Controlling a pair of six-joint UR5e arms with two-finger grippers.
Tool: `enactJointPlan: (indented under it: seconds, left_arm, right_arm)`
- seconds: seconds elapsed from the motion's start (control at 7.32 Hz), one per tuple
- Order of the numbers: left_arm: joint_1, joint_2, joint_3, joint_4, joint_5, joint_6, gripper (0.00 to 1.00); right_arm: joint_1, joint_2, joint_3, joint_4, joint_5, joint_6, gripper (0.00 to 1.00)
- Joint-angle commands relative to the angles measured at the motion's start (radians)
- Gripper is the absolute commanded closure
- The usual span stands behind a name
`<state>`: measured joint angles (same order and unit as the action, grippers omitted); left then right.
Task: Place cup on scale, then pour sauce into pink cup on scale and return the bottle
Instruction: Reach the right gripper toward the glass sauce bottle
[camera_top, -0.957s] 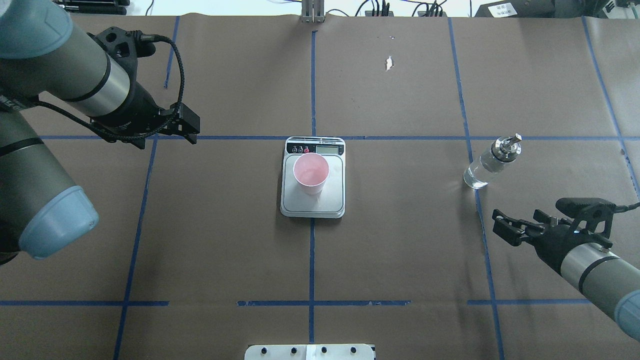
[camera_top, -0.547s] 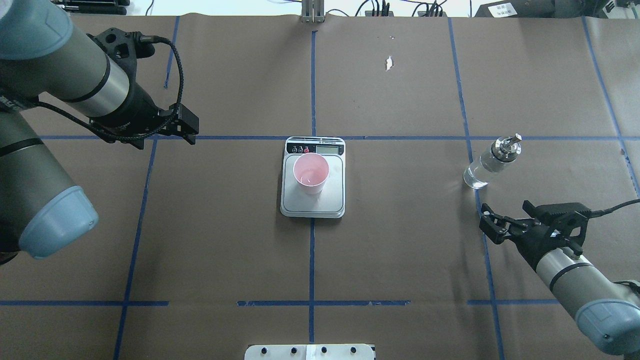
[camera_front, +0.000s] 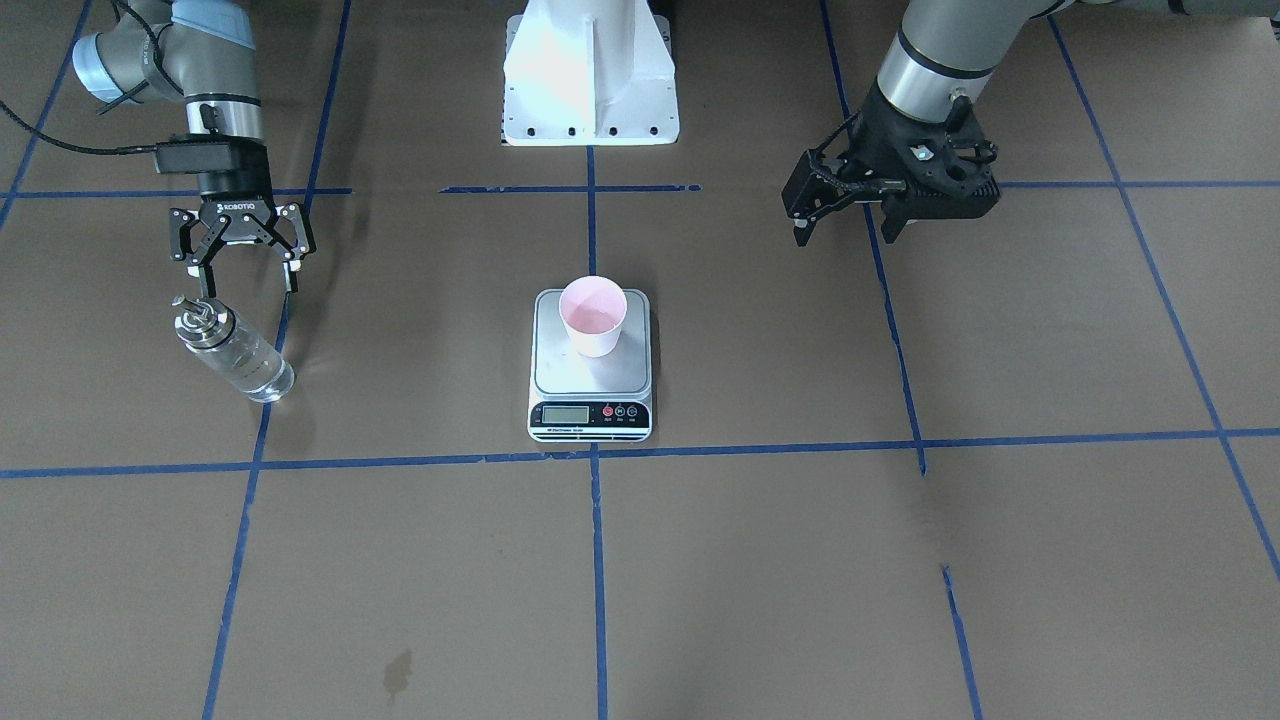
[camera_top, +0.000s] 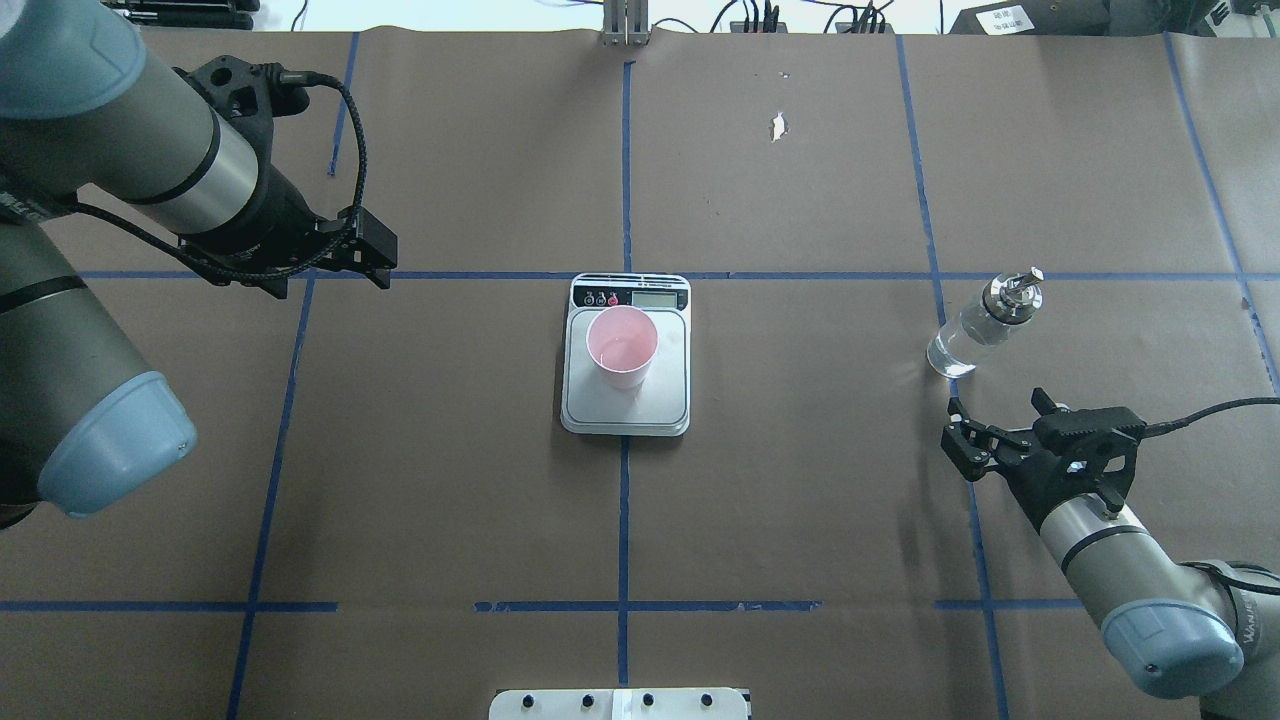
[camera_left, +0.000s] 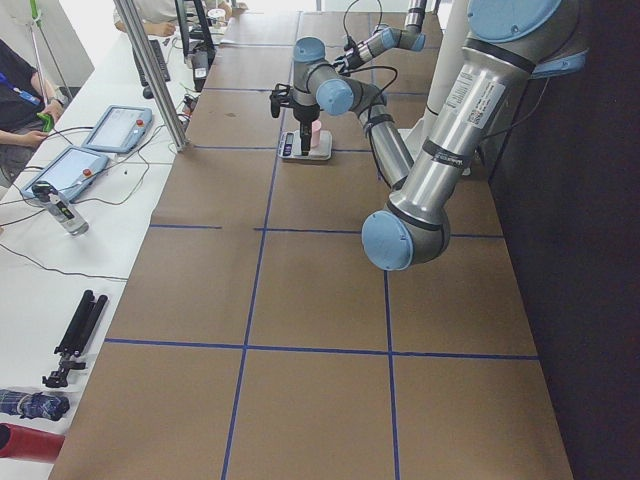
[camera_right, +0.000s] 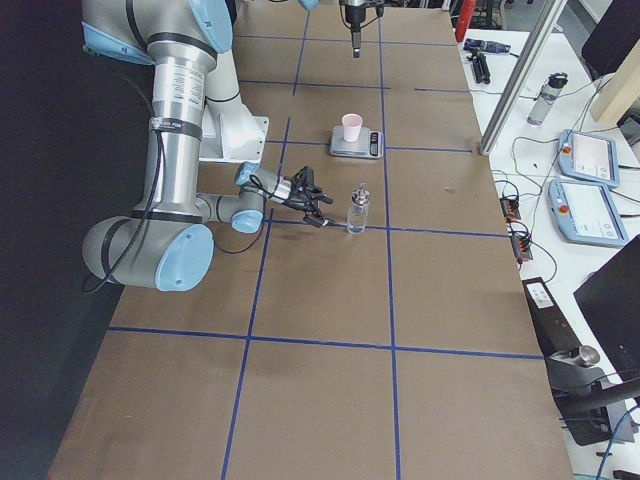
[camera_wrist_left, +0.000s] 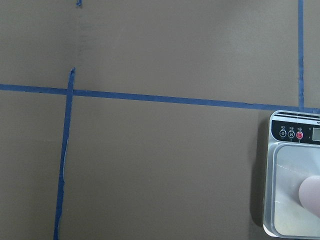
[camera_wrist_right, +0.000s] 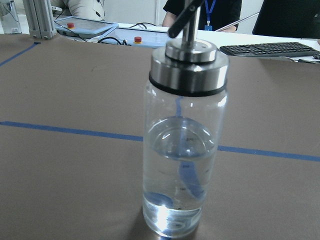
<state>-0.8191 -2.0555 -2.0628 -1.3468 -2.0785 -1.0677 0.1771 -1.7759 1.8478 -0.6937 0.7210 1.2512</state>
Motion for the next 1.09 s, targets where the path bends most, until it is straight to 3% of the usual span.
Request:
enactJointPlan:
  seconds: [0.0, 0.27, 0.55, 0.96]
  left_arm:
    - [0.001, 0.0, 0.003, 0.0, -0.002, 0.0, 0.0]
    - [0.002, 0.0, 0.004, 0.0, -0.002, 0.0, 0.0]
    - [0.0, 0.0, 0.006, -0.002, -0.002, 0.0, 0.0]
    - [0.0, -0.002, 0.006, 0.0, -0.002, 0.0, 0.0]
  right_arm:
    - [0.025, 0.0, -0.019, 0.0, -0.008, -0.021, 0.0]
    - [0.051, 0.001, -0.033, 0.002, -0.006, -0.027, 0.0]
    - [0.079, 0.115, -0.103, 0.002, -0.003, -0.044, 0.0]
    - [0.105, 0.125, -0.194, 0.205, 0.0, -0.186, 0.0]
